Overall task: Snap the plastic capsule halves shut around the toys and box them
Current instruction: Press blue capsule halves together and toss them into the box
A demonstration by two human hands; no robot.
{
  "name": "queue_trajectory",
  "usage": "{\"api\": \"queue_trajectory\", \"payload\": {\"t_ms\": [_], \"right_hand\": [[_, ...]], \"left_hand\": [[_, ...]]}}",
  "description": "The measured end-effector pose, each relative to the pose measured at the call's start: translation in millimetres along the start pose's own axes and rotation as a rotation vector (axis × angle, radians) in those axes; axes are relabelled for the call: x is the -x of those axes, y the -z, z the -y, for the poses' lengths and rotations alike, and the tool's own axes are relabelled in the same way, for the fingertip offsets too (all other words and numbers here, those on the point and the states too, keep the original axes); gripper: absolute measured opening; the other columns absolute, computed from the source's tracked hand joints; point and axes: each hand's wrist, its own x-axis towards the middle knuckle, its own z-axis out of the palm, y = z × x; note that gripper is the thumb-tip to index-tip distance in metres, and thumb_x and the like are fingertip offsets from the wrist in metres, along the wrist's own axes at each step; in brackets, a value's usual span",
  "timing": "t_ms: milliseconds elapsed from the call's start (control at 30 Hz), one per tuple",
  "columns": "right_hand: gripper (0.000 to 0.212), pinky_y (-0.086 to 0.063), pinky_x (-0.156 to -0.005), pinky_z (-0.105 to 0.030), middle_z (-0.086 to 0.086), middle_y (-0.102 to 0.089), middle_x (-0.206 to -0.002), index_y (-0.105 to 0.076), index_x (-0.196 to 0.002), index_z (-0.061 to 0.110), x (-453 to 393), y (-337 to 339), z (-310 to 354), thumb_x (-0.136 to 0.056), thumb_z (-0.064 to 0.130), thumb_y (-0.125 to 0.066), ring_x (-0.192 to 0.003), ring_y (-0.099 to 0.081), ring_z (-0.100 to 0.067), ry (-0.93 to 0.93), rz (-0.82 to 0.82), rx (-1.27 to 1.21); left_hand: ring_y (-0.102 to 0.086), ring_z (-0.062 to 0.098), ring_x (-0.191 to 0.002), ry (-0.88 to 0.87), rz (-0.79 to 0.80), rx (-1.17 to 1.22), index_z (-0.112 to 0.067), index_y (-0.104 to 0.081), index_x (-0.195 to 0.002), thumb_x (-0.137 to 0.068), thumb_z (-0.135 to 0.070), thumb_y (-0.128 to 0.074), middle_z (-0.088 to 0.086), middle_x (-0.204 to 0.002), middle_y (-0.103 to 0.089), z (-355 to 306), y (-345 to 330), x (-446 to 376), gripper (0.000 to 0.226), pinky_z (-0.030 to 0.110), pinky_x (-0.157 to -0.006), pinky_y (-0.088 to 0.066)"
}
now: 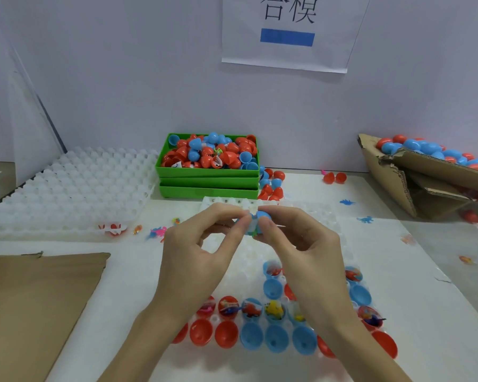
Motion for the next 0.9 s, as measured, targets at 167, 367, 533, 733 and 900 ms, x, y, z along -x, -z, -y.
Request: {"api": "queue_trajectory", "payload": {"t_ms": [167, 367, 533, 733, 900], "right_hand": [[0.014, -0.057, -0.074, -0.013, 0.010, -0.079, -0.094, -0.079, -0.105, 0.025, -2.3, 2.8, -1.1, -0.093, 0.030, -0.072, -0.088, -0.077, -0.010, -0.106, -0.024, -0.043], [0.014, -0.057, -0.075, -0.013, 0.014, -0.078, -0.095, -0.077, -0.104, 0.028, -2.4, -0.7, -3.5, -0.091, 0.032, -0.073, -0.089, -0.076, -0.009, -0.033, -0.029, 0.042], [0.015, -0.060, -0.081, -0.021, 0.017, -0.076, -0.098, -0.074, -0.106, 0.033, -1.7, 0.0, -5.9, -0.092, 0.028, -0.075, -0.094, -0.076, -0.012, 0.054, -0.031, 0.146], [0.018, -0.061, -0.082, -0.024, 0.013, -0.076, -0.101, -0.074, -0.109, 0.026, 2.2, -2.2, -7.6, -0.091, 0.027, -0.077, -0.096, -0.075, -0.013, 0.079, -0.011, 0.170], [0.019, -0.058, -0.081, -0.018, 0.013, -0.076, -0.100, -0.074, -0.108, 0.024, 2.7, -4.5, -7.6, -0.090, 0.024, -0.079, -0.096, -0.074, -0.012, 0.115, -0.021, 0.186]], "left_hand": [[-0.072, 0.007, -0.090, -0.118, 0.123, -0.208, -0.022, -0.074, -0.121, -0.089, -0.037, -0.080, -0.013, -0.107, -0.074, 1.7, 6.4, -2.4, 0.035, 0.019, -0.084, -0.058], [-0.073, 0.009, -0.091, -0.101, 0.097, -0.165, -0.018, -0.078, -0.111, -0.091, -0.020, -0.075, -0.010, -0.108, -0.076, 4.1, 3.2, -2.1, 0.021, 0.023, -0.081, -0.060], [-0.074, 0.011, -0.097, 0.001, 0.059, -0.101, -0.019, -0.080, -0.110, -0.093, -0.013, -0.076, -0.012, -0.107, -0.078, 3.2, -2.3, 1.2, 0.019, 0.025, -0.083, -0.062], [-0.074, 0.003, -0.103, 0.193, -0.014, 0.069, -0.022, -0.083, -0.107, -0.089, -0.008, -0.079, -0.014, -0.108, -0.079, 1.2, -1.8, 3.1, 0.023, 0.017, -0.084, -0.059], [-0.075, 0.002, -0.099, 0.174, -0.024, 0.060, -0.022, -0.083, -0.109, -0.088, -0.008, -0.081, -0.014, -0.103, -0.080, -1.0, -1.6, 2.6, 0.025, 0.018, -0.086, -0.059]]}}
